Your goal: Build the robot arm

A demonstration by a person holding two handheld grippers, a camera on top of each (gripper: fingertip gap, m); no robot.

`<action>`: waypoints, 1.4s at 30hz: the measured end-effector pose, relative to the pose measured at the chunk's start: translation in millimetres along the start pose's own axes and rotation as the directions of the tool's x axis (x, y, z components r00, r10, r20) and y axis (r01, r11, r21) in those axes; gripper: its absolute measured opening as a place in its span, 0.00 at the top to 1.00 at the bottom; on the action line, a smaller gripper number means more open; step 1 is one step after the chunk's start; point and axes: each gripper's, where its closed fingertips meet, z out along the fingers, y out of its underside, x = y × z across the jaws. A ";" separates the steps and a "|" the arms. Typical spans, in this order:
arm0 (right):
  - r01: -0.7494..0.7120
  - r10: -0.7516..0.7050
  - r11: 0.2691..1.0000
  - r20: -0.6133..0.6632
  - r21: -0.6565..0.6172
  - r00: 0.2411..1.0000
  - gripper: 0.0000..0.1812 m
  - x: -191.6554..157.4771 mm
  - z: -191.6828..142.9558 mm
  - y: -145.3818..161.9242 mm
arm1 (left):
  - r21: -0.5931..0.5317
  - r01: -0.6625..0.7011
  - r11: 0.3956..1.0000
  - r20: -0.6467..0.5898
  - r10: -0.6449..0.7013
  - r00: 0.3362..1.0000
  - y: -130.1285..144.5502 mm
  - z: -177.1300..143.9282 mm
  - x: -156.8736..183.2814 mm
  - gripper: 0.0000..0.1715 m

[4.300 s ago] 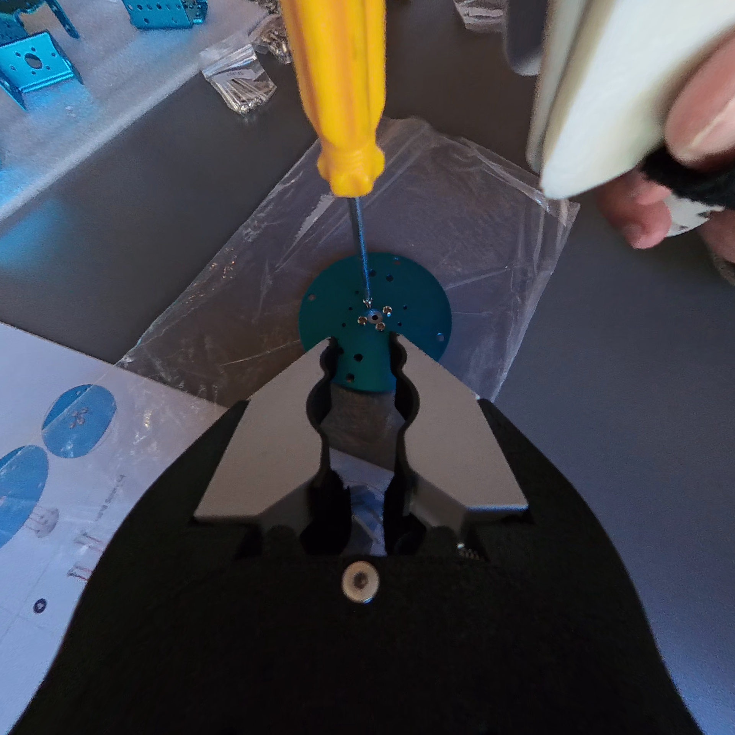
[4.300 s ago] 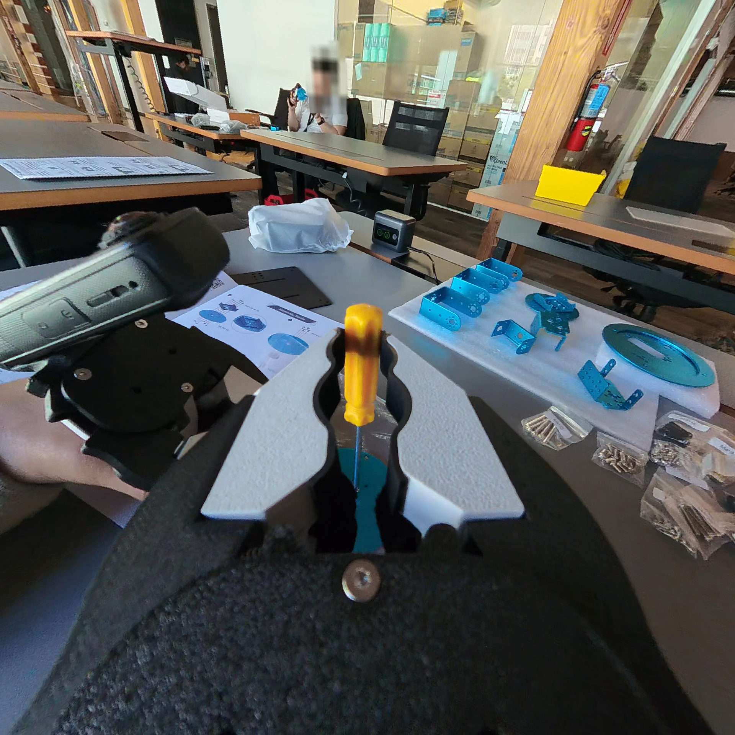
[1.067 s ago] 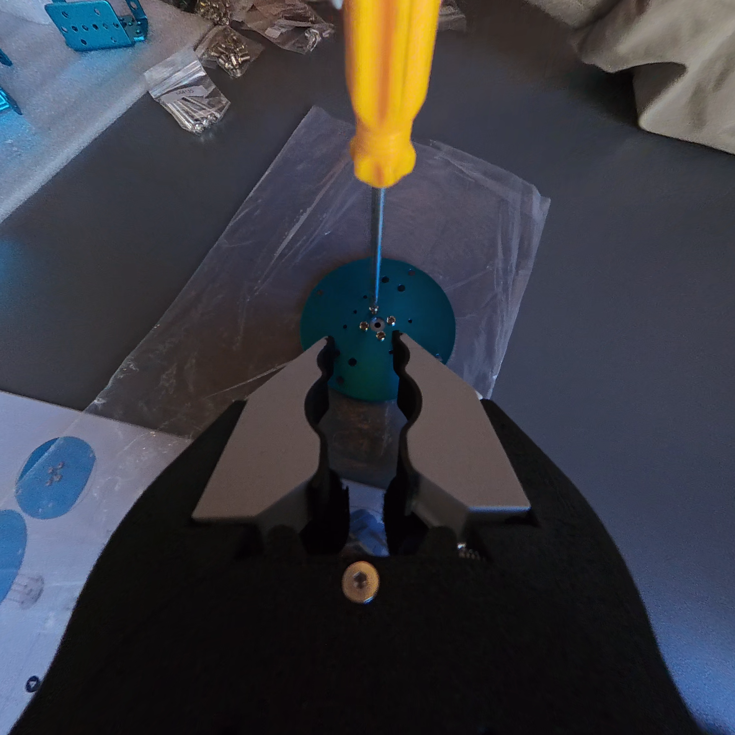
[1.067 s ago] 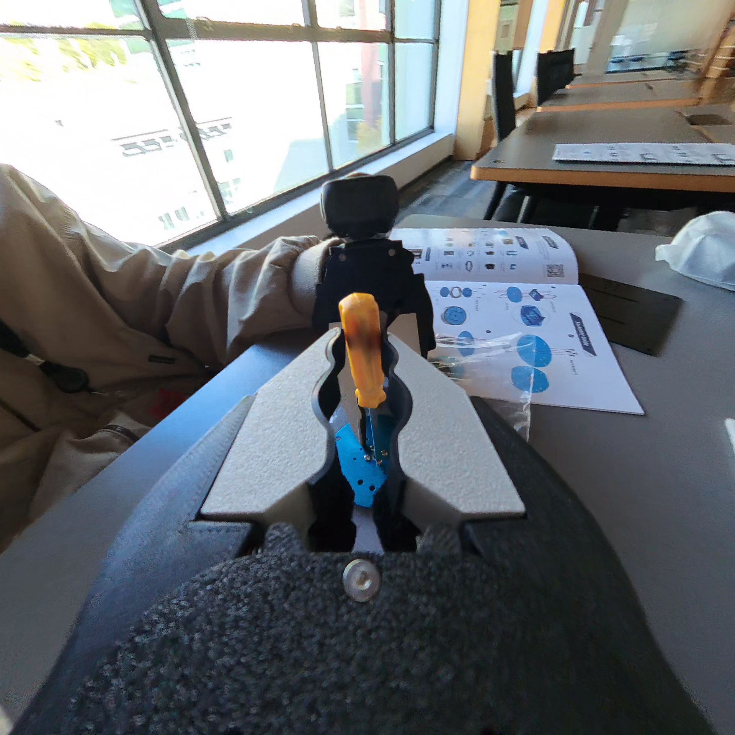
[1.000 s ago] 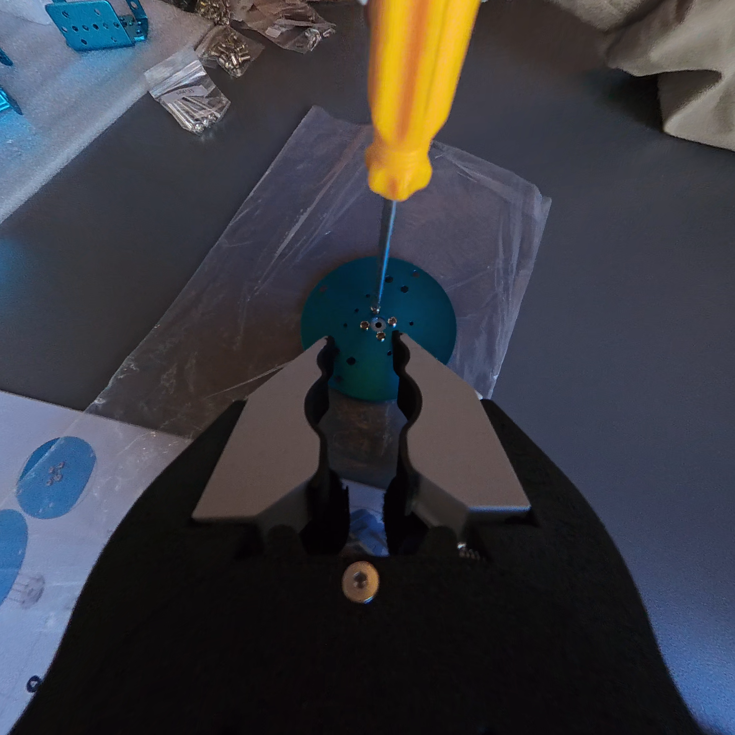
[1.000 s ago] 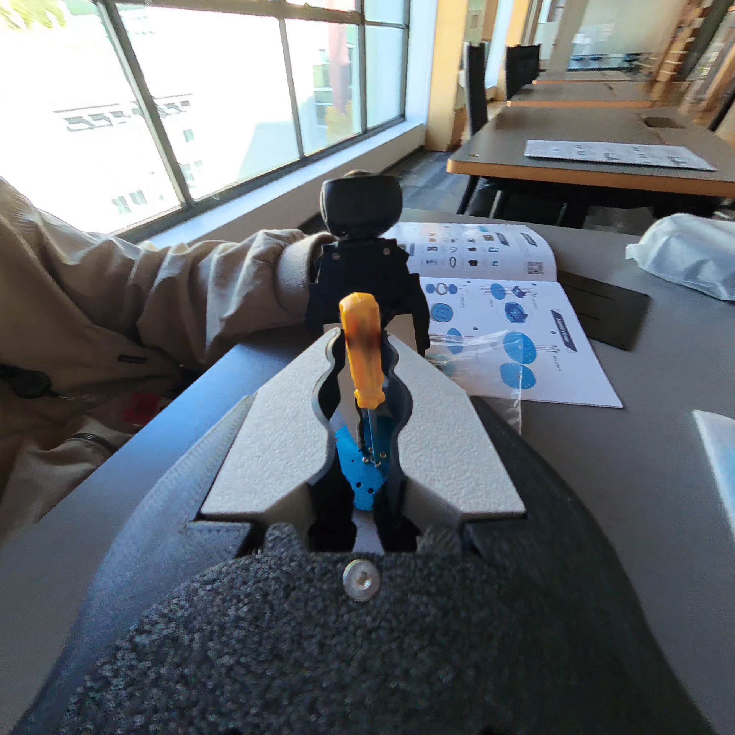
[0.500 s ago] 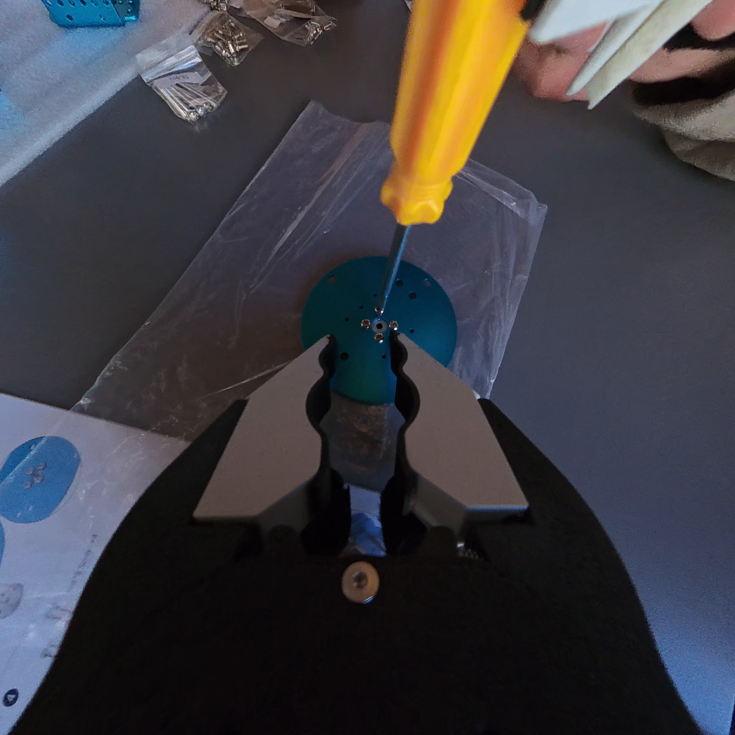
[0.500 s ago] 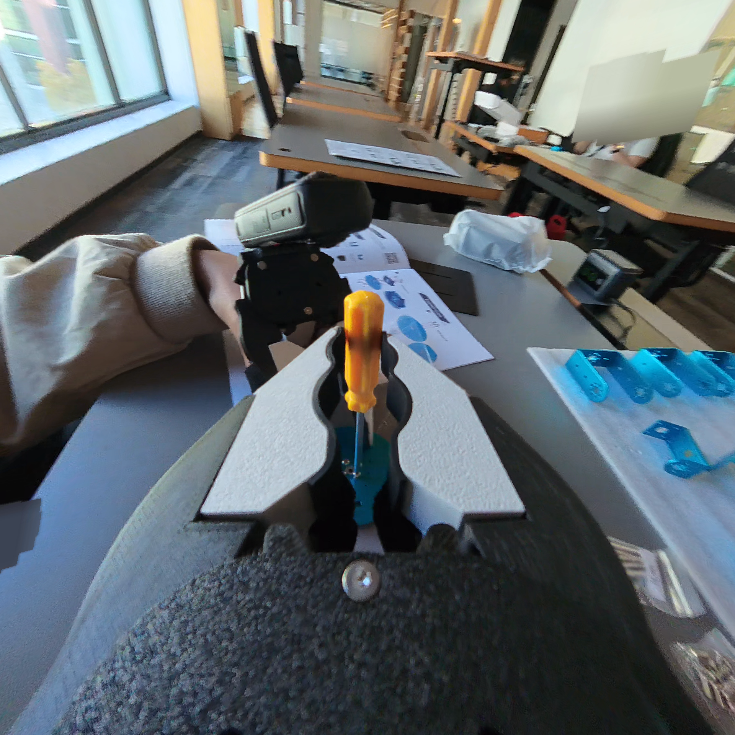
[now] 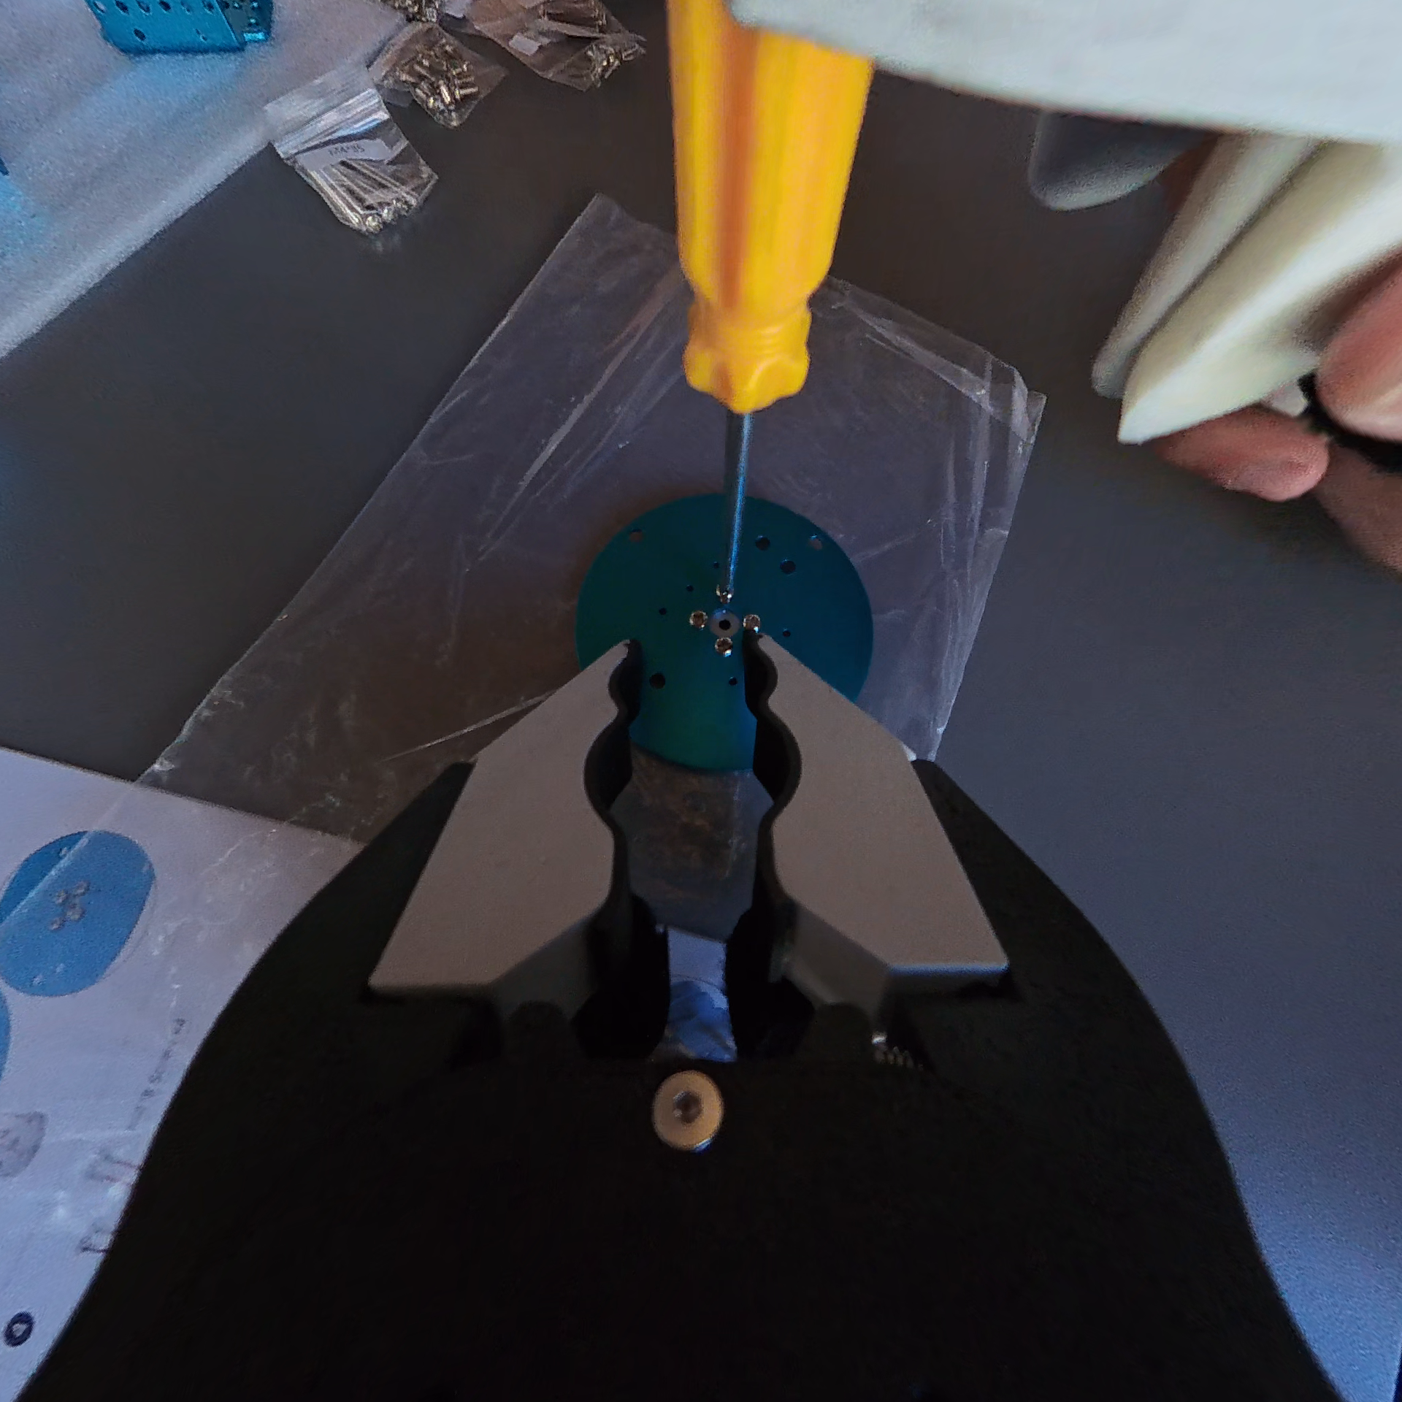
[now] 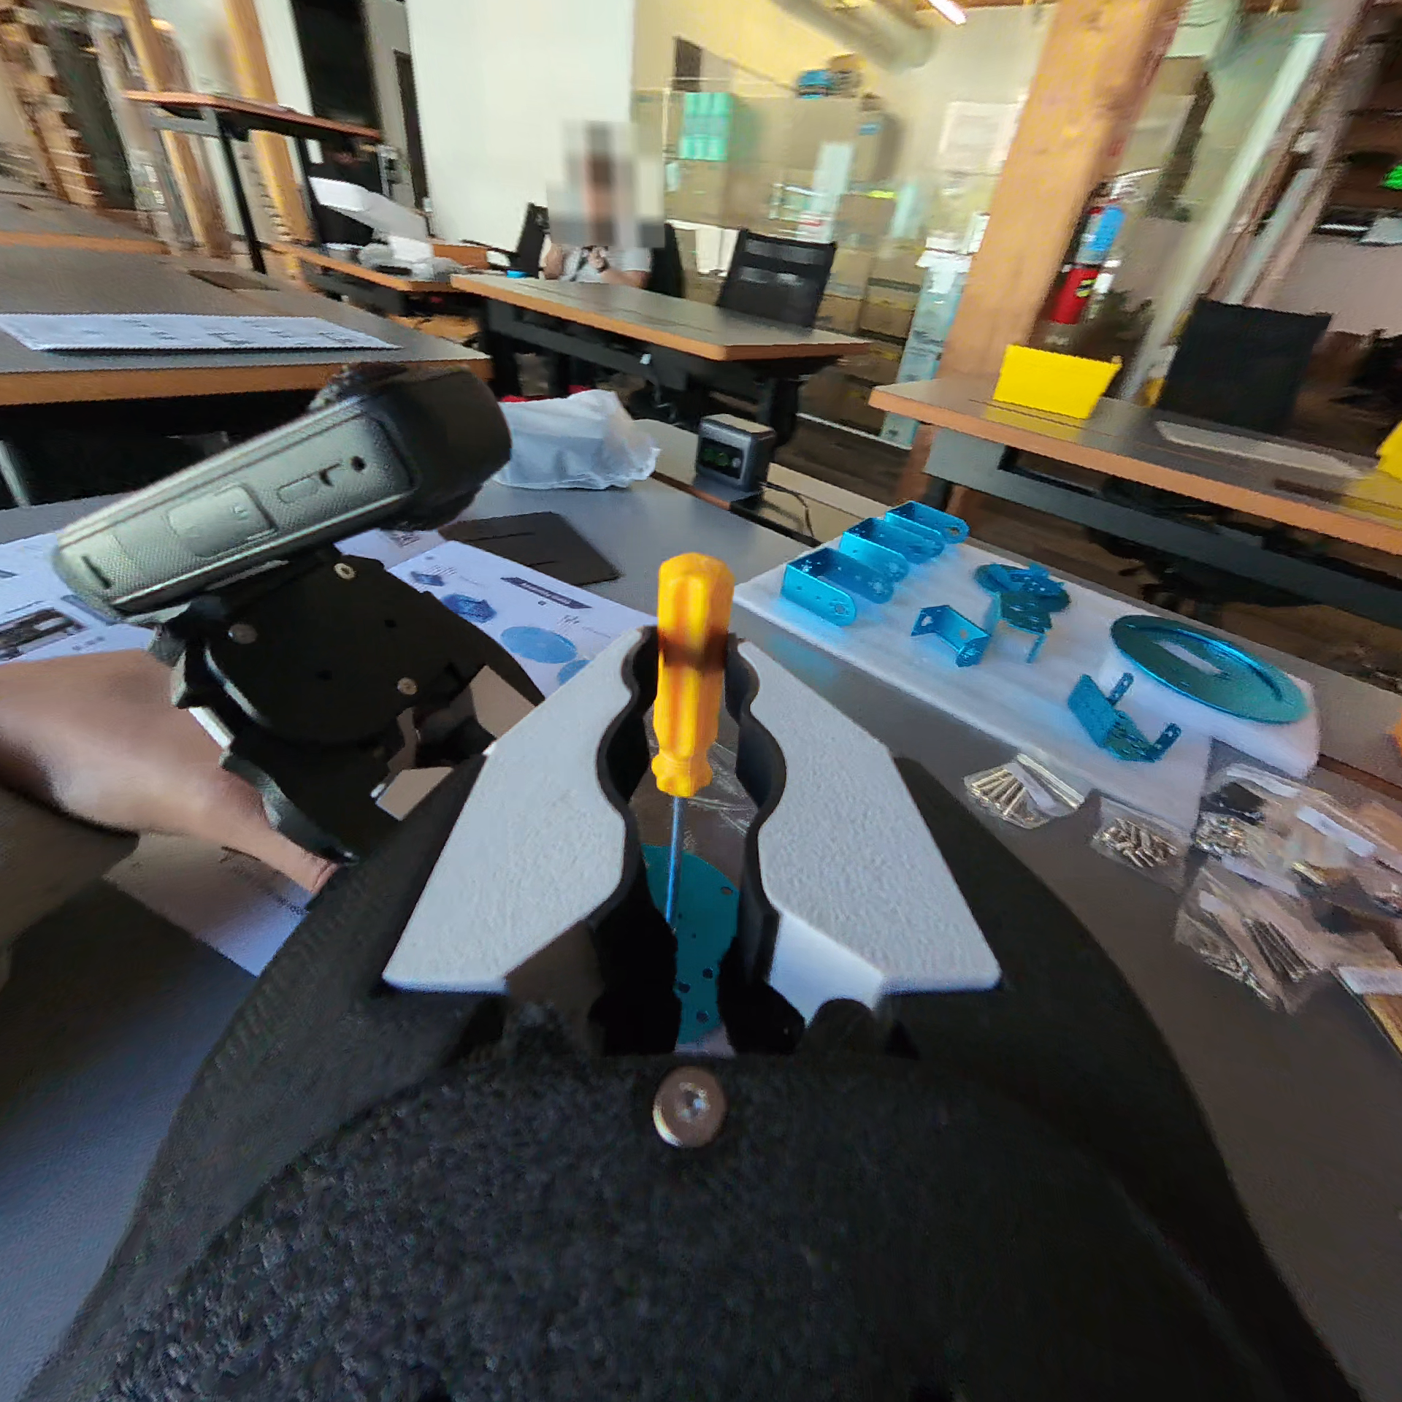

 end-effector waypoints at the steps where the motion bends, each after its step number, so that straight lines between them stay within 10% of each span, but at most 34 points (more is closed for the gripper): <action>1: 0.003 -0.003 1.000 -0.015 0.002 1.000 0.91 -3.9 1.0 -0.2 | 0.000 -0.001 1.000 0.001 0.001 1.000 0.0 0.0 0.0 0.84; 17: -0.006 0.006 1.000 -0.065 0.001 0.998 0.91 -1.2 1.5 0.7 | 0.136 -0.063 0.989 0.060 0.055 0.997 -30.4 -7.5 5.0 0.79; 23: -0.040 0.040 0.999 -0.034 0.003 0.999 0.91 -0.7 2.2 0.7 | 0.244 -0.064 0.968 0.041 0.056 0.998 -48.4 -13.2 7.3 0.98; 29: -0.110 0.107 0.994 0.210 0.004 0.972 0.87 0.1 -2.1 -5.0 | 0.264 -0.062 0.962 0.005 0.063 0.998 -50.1 -11.5 8.5 0.98; 34: -0.168 0.149 0.986 0.588 -0.022 0.795 0.72 23.5 -31.7 -19.3 | 0.270 -0.057 0.961 -0.003 0.060 0.998 -50.6 -10.7 7.7 0.98; 42: -0.177 0.421 0.897 0.905 -0.406 0.060 0.68 65.0 -37.7 4.6 | 0.277 -0.044 0.960 -0.034 0.055 0.998 -51.5 -9.5 10.9 0.98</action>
